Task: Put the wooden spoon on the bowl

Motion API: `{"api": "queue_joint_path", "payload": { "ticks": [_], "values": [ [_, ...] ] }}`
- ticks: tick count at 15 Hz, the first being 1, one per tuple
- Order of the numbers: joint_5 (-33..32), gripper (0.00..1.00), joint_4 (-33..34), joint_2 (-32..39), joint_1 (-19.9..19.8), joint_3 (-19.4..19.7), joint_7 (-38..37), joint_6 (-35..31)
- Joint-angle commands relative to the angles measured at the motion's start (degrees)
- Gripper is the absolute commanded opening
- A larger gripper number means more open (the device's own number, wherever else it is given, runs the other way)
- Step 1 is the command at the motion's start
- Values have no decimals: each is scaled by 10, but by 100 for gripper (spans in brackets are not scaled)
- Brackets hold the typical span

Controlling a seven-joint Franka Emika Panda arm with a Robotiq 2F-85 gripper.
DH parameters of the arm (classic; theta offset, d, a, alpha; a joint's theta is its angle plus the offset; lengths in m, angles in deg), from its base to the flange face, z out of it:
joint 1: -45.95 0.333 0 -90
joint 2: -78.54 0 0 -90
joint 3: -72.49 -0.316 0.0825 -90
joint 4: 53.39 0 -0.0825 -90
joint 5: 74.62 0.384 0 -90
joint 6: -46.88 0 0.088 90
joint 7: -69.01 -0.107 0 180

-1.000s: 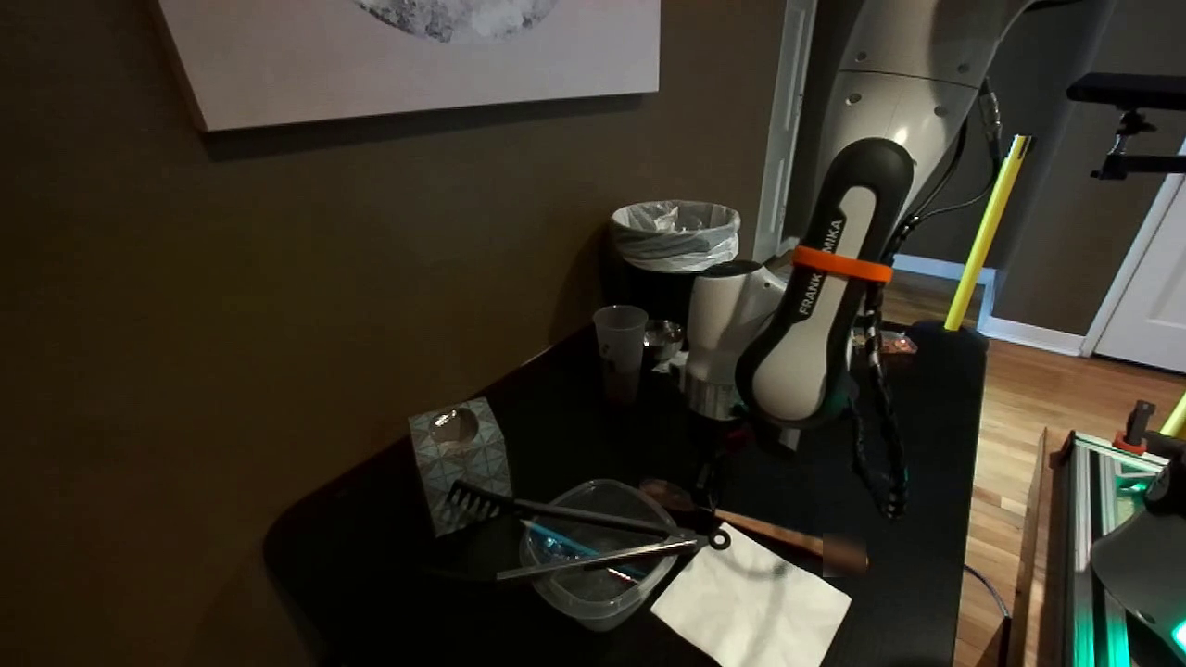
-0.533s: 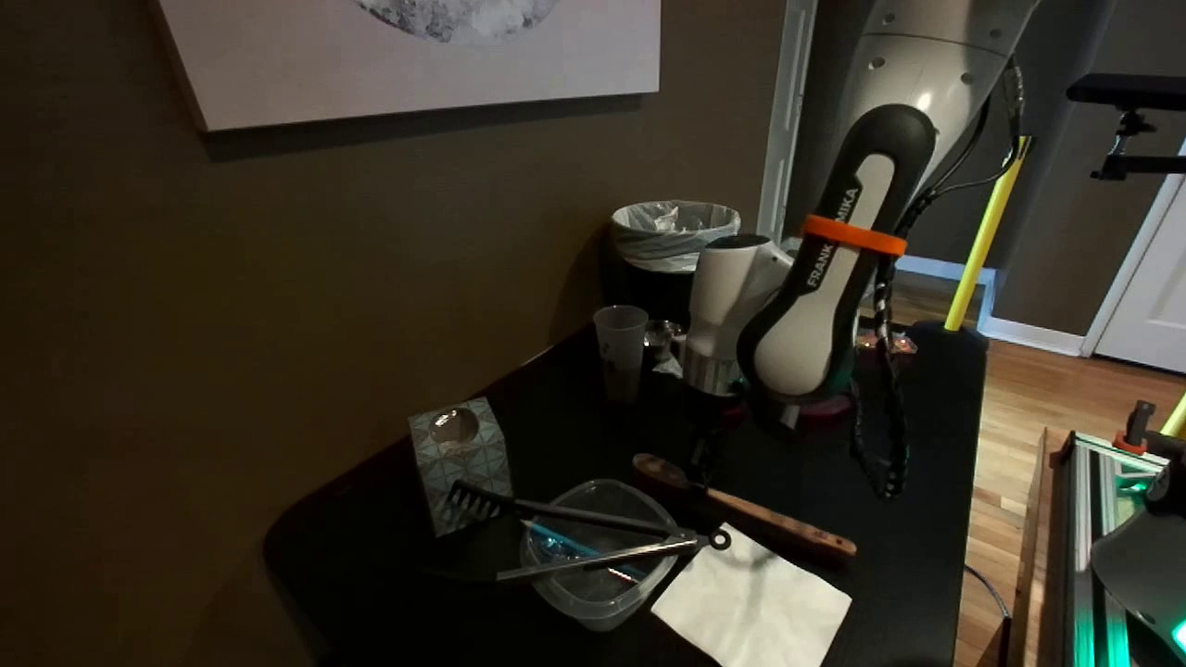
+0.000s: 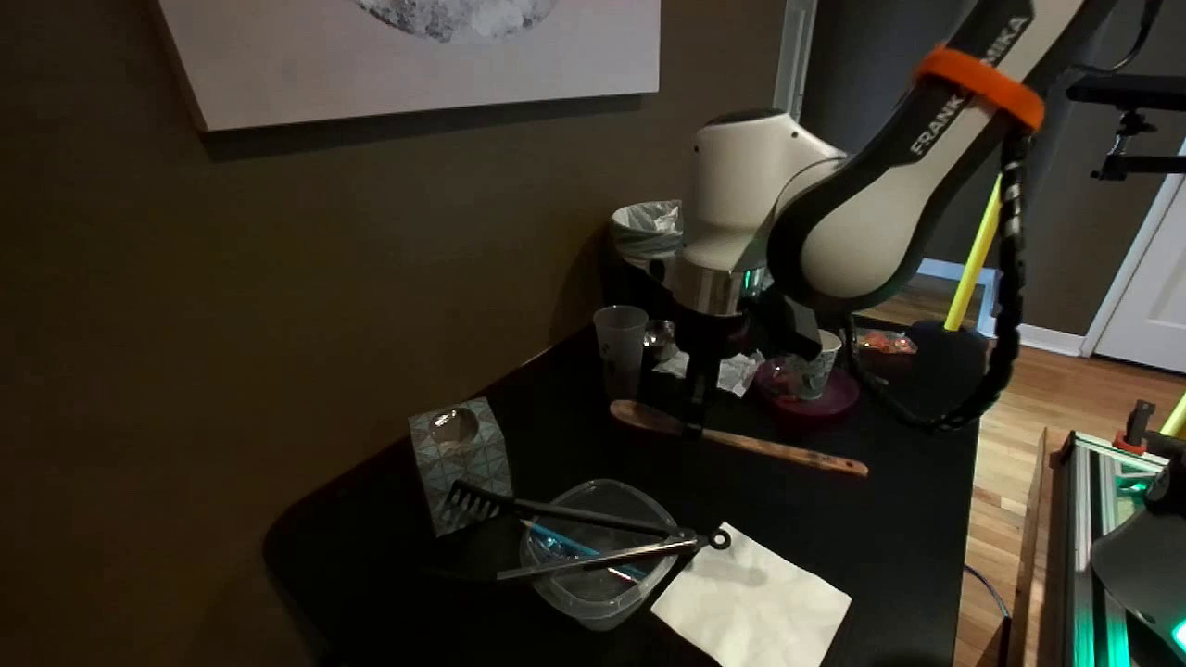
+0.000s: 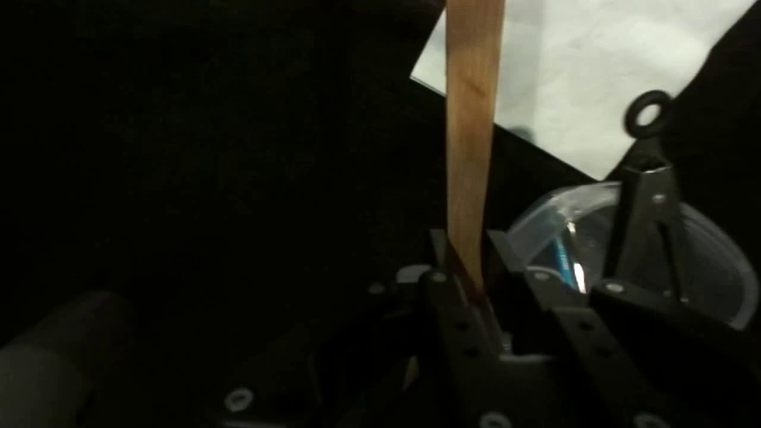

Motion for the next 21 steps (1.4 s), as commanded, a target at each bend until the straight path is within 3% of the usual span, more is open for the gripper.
{"api": "queue_joint_path", "payload": {
  "ticks": [1, 2, 3, 6, 7, 11, 15, 21],
  "values": [
    [1, 5, 10, -64, 41, -40, 36, 81],
    [19, 5, 15, -69, 50, -48, 66, 88],
    [3, 19, 12, -51, 40, -35, 26, 62],
    [10, 19, 16, -69, 57, -49, 42, 79],
    [28, 5, 8, -63, 57, -48, 47, 58],
    [-24, 5, 63, -11, 78, -70, 19, 47],
    [-50, 5, 139, 43, 98, -80, 23, 85],
    [-91, 5, 249, 142, 119, -59, -9, 153]
  ]
}}
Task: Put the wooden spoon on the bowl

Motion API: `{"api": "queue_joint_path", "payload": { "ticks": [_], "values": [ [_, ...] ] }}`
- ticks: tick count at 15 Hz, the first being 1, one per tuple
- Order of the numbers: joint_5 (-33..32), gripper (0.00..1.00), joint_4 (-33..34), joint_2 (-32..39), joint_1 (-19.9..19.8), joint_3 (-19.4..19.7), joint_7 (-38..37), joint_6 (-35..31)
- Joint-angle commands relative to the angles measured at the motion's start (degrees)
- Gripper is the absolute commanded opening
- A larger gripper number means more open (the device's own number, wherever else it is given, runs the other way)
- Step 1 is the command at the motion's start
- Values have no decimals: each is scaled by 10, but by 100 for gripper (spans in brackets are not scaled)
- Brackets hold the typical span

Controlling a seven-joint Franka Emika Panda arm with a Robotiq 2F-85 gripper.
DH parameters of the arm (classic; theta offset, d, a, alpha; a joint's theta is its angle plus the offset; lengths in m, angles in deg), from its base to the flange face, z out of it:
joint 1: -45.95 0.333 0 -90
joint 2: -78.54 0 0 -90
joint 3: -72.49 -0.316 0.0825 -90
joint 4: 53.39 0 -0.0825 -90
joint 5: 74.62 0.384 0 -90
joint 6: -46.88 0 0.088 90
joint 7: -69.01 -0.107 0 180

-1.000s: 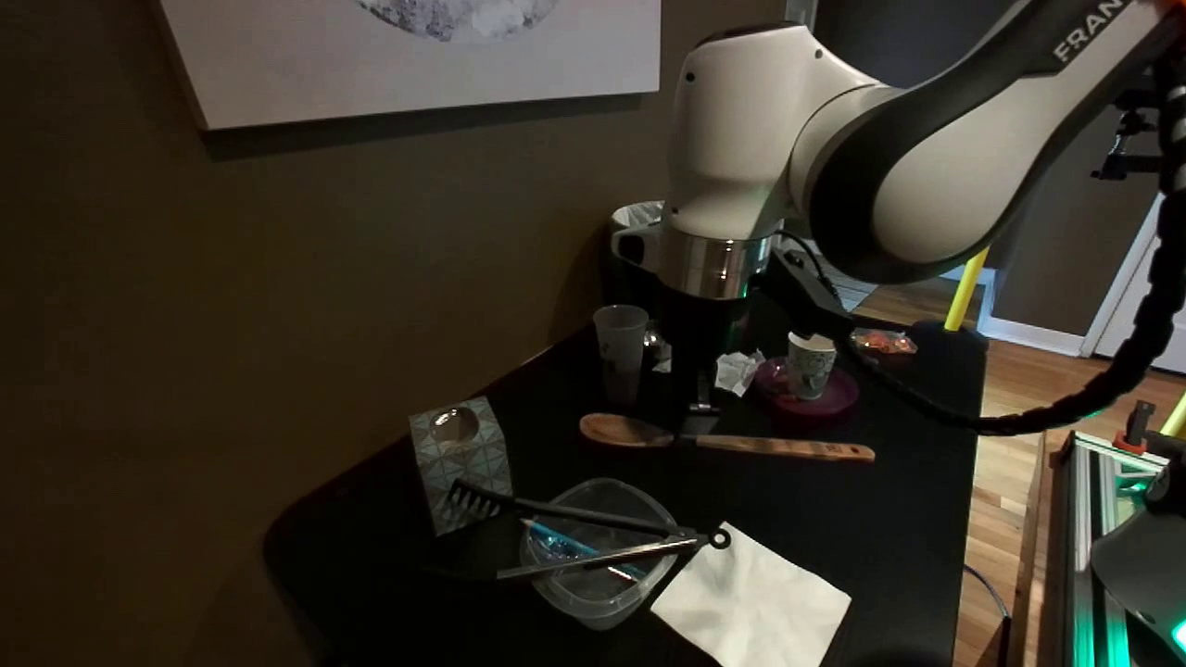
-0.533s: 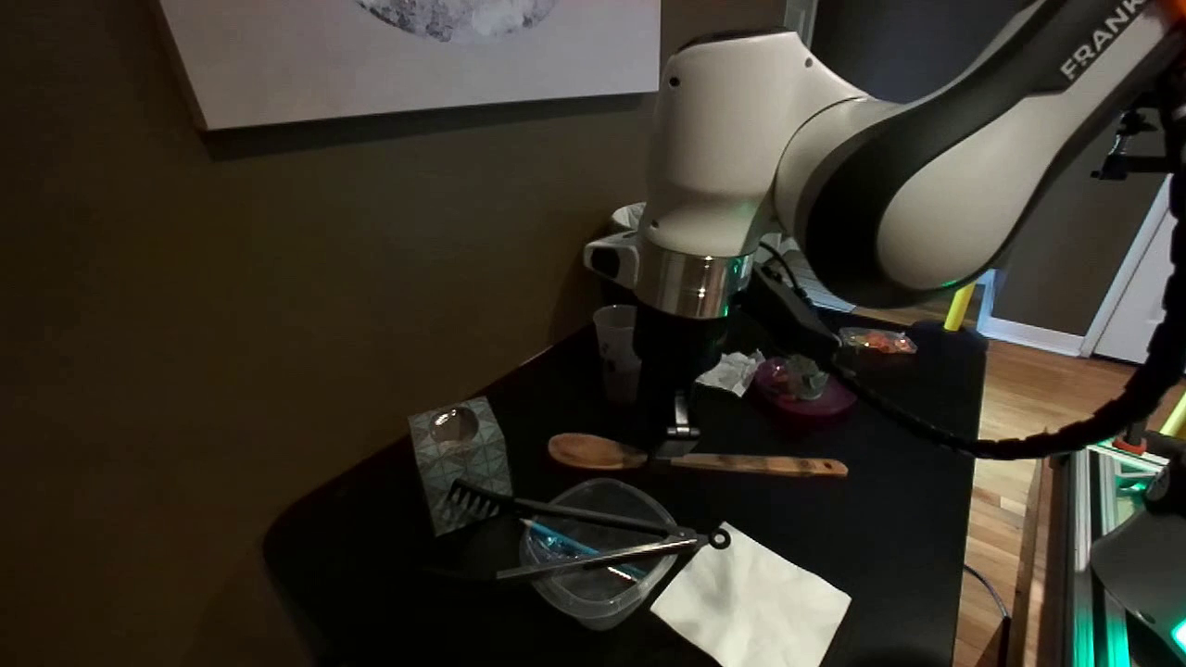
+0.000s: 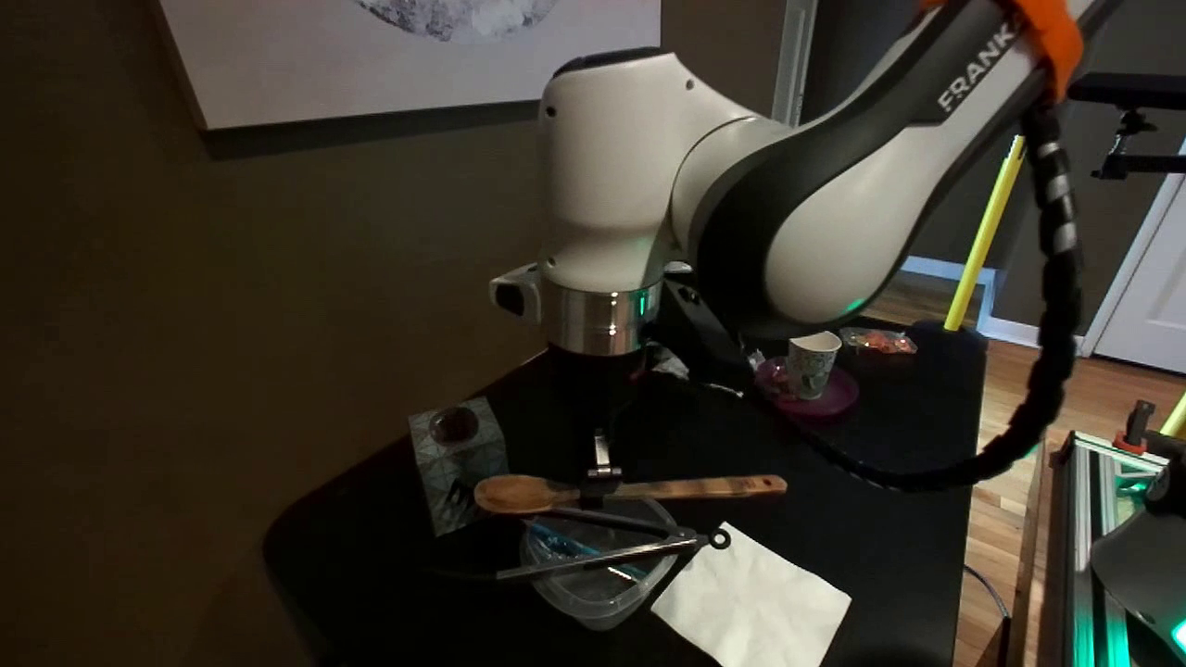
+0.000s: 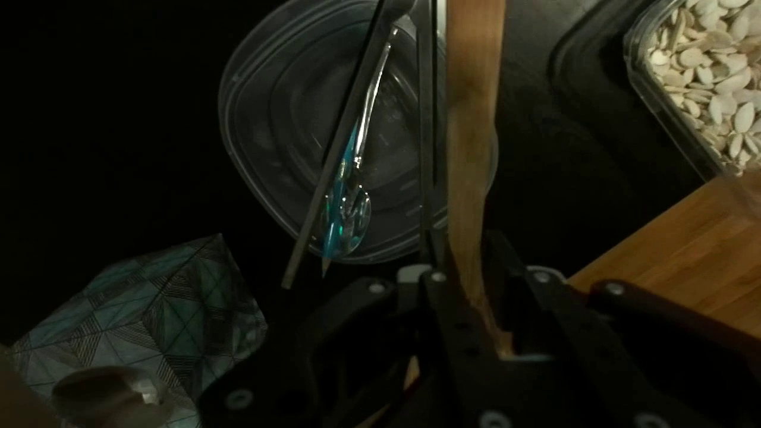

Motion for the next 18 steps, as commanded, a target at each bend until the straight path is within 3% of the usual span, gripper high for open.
{"api": "queue_joint_path", "payload": {
  "ticks": [1, 8, 18],
  "values": [
    [-34, 5, 78, 75, 19, 19, -31, 55],
    [-26, 5, 134, 161, 41, 44, -69, 52],
    [-30, 5, 172, 187, 44, 77, -86, 58]
  ]
}}
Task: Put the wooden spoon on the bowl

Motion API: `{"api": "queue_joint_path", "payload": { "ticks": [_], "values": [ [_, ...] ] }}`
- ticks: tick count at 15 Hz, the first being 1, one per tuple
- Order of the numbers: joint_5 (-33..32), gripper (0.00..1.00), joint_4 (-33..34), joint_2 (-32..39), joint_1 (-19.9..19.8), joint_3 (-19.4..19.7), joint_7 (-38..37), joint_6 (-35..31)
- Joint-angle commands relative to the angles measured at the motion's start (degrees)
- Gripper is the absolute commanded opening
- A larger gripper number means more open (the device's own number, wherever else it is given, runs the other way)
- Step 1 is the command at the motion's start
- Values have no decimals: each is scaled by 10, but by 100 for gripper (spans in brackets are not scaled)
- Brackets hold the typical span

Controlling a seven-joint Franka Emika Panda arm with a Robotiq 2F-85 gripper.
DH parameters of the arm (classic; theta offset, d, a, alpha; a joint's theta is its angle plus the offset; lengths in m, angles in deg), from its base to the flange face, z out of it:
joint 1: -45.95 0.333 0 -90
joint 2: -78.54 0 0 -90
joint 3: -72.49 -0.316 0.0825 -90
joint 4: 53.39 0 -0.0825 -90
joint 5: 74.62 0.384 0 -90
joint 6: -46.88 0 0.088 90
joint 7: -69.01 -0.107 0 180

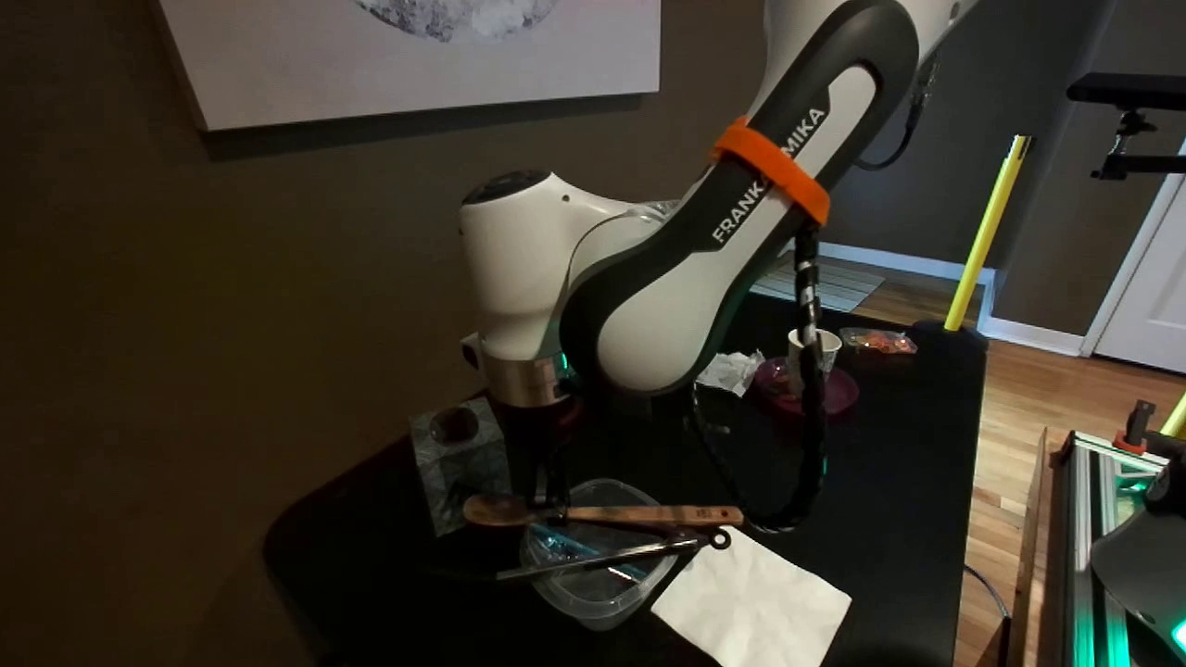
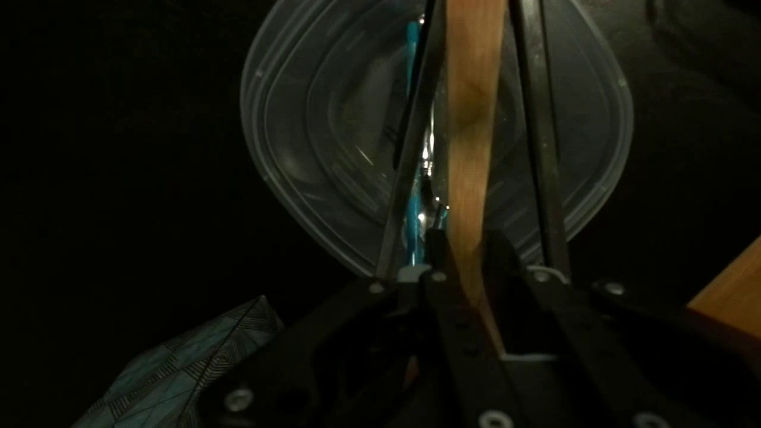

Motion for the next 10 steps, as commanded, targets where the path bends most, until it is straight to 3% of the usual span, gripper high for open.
{"api": "queue_joint_path", "payload": {
  "ticks": [1, 7, 9, 10],
  "values": [
    [-8, 5, 19, 23, 10, 5, -11, 11],
    [-6, 5, 21, 35, 14, 8, -16, 8],
    [-5, 44, 21, 37, 13, 8, -17, 10],
    [-4, 50, 20, 35, 13, 8, -17, 12]
  ]
}}
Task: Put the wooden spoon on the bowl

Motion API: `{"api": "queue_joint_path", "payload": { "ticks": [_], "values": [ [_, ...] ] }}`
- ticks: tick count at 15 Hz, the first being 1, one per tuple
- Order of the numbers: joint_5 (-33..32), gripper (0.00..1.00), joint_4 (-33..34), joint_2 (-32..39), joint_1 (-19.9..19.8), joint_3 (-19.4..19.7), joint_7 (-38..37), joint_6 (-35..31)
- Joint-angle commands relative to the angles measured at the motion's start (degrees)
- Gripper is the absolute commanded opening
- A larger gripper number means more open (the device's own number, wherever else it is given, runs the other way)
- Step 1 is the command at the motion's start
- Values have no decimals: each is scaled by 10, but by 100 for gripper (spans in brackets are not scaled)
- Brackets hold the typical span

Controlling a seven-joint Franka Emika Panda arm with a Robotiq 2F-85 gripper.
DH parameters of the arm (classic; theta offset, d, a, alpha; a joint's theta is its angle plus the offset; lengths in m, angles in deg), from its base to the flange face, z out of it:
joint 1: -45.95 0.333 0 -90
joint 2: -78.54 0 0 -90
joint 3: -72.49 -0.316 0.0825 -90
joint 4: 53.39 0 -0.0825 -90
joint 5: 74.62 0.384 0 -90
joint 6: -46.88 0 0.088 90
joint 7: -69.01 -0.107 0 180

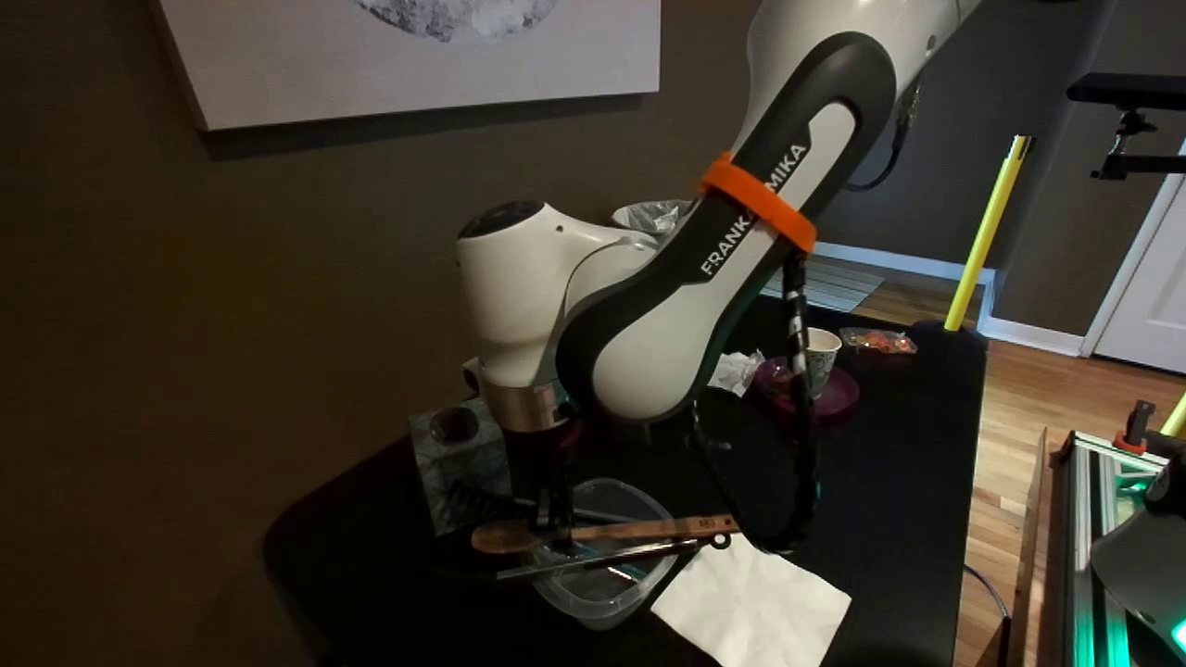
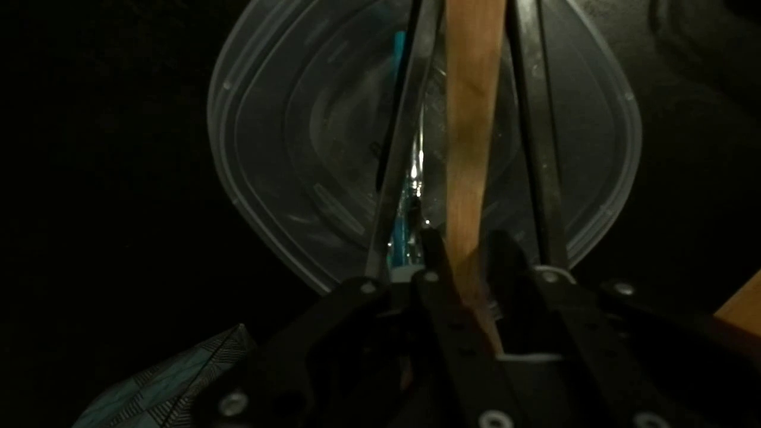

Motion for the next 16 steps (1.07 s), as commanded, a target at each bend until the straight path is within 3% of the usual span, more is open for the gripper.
{"api": "queue_joint_path", "payload": {
  "ticks": [1, 7, 10, 11, 13, 16],
  "values": [
    [-2, 58, 2, -2, 6, 6, -14, 13],
    [7, 99, -100, -117, -16, -5, -12, -27],
    [7, 100, -192, -194, -40, -25, 41, -152],
    [3, 100, -109, -129, -27, -14, 17, -93],
    [3, 100, -156, -170, -35, -20, 29, -131],
    [3, 100, -177, -188, -36, -23, 30, -135]
  ]
}}
